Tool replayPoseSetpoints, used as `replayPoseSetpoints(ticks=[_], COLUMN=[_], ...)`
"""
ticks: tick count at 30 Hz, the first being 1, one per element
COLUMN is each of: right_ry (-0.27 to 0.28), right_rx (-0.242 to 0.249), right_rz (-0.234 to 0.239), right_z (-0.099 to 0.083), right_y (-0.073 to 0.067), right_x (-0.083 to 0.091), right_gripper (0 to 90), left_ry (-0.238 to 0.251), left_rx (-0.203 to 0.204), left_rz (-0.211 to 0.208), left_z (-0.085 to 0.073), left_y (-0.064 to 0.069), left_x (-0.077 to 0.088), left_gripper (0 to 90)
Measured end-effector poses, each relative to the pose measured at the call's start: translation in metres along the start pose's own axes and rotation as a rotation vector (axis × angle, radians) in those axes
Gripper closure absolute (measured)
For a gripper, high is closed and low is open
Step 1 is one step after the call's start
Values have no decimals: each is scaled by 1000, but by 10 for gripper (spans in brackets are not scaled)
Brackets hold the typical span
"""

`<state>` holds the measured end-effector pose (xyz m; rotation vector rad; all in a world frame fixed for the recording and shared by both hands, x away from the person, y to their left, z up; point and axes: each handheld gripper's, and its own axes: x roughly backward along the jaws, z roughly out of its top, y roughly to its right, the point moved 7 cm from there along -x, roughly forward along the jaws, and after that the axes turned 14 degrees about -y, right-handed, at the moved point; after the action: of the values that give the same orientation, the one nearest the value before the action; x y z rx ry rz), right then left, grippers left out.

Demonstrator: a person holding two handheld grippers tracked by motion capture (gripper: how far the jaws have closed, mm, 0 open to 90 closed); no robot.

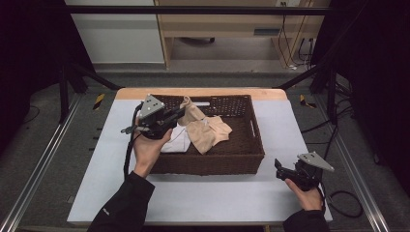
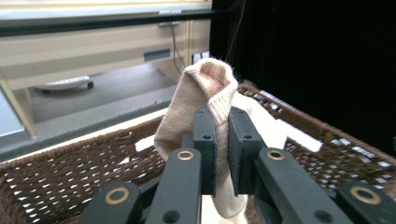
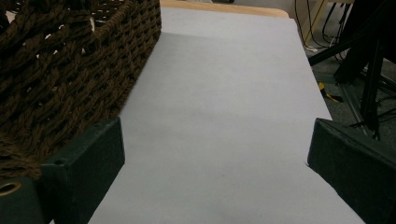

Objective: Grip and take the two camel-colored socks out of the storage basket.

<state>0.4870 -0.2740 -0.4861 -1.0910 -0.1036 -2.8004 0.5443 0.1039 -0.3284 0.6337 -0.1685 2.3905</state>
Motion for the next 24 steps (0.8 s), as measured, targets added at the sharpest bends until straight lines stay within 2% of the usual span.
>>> replayPoseSetpoints(ticks=[2, 5, 11, 24], right_ry=[-1, -1, -1, -2], right_rx=[2, 5, 2, 1], right_rz=[0, 1, -1, -1], right_z=[0, 0, 0, -1], right_y=[0, -1, 0, 0], right_x=[0, 0, 0, 1], right_gripper=[43, 43, 43, 43], left_ry=[16, 43, 65, 89], left_rx=[4, 0, -25, -84], left_rz=[-31, -52, -74, -89], left_z=[1, 2, -3, -20], left_y=[5, 10, 22, 44], left_x=[9, 23, 46, 86], left_gripper=[822, 822, 822, 822])
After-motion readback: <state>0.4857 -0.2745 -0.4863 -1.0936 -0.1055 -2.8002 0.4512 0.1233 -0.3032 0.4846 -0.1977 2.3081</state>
